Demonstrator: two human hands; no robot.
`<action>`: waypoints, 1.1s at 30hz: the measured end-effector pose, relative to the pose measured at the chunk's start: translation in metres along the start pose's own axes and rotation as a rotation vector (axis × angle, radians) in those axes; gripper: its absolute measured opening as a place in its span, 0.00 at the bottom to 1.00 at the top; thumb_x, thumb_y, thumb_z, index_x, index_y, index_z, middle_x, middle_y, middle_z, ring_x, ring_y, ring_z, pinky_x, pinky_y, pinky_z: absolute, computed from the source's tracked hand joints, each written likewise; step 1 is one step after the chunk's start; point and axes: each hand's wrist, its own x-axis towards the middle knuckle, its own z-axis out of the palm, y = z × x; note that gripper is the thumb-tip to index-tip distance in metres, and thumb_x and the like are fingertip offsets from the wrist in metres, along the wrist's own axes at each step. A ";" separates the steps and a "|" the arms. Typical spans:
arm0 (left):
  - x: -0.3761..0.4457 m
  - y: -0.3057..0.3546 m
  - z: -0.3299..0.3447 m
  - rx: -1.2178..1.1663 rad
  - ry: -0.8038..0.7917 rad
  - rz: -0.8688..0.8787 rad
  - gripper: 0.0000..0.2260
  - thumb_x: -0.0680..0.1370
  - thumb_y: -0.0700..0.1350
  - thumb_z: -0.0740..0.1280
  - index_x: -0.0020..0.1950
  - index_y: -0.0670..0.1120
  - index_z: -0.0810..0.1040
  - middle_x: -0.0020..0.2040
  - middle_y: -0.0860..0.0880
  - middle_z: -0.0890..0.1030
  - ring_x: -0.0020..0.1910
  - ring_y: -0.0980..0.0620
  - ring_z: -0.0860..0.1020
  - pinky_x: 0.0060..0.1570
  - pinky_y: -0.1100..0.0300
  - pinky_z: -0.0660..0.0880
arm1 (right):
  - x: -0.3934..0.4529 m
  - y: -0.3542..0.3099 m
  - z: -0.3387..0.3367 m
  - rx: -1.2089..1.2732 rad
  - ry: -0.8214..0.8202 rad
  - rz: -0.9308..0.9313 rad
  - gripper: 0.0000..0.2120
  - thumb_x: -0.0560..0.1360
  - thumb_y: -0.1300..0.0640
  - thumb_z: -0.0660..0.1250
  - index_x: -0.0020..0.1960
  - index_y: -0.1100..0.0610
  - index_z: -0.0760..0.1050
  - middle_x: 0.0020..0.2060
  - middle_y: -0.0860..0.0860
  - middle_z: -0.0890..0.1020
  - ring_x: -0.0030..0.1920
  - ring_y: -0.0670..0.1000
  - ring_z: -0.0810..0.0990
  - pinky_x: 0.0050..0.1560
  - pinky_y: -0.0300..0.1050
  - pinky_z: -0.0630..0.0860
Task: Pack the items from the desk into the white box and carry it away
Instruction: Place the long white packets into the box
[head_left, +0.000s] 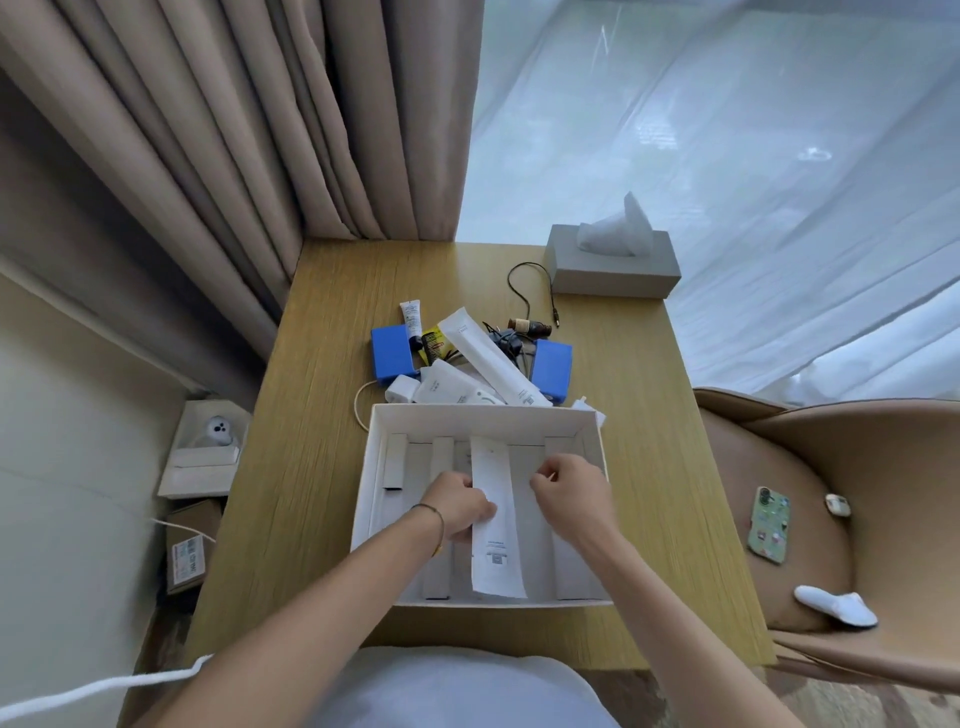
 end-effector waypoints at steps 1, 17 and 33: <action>0.006 0.001 0.004 0.028 0.016 -0.002 0.05 0.78 0.37 0.68 0.53 0.43 0.77 0.48 0.44 0.84 0.44 0.46 0.84 0.32 0.60 0.81 | -0.001 0.000 -0.002 0.016 0.002 -0.004 0.09 0.76 0.57 0.64 0.39 0.55 0.80 0.34 0.48 0.83 0.37 0.49 0.80 0.37 0.46 0.77; 0.045 -0.026 0.033 0.675 0.210 0.115 0.09 0.73 0.45 0.71 0.51 0.46 0.79 0.49 0.48 0.82 0.46 0.48 0.80 0.43 0.58 0.79 | -0.018 0.011 -0.002 0.129 -0.066 -0.014 0.08 0.77 0.56 0.65 0.44 0.52 0.83 0.33 0.45 0.83 0.36 0.48 0.83 0.36 0.45 0.79; -0.017 0.045 -0.020 0.486 0.252 0.472 0.04 0.79 0.49 0.66 0.50 0.53 0.80 0.43 0.55 0.82 0.45 0.57 0.79 0.42 0.64 0.75 | 0.074 -0.059 -0.049 0.140 0.018 -0.147 0.08 0.76 0.57 0.63 0.48 0.52 0.82 0.37 0.51 0.85 0.40 0.53 0.83 0.36 0.46 0.76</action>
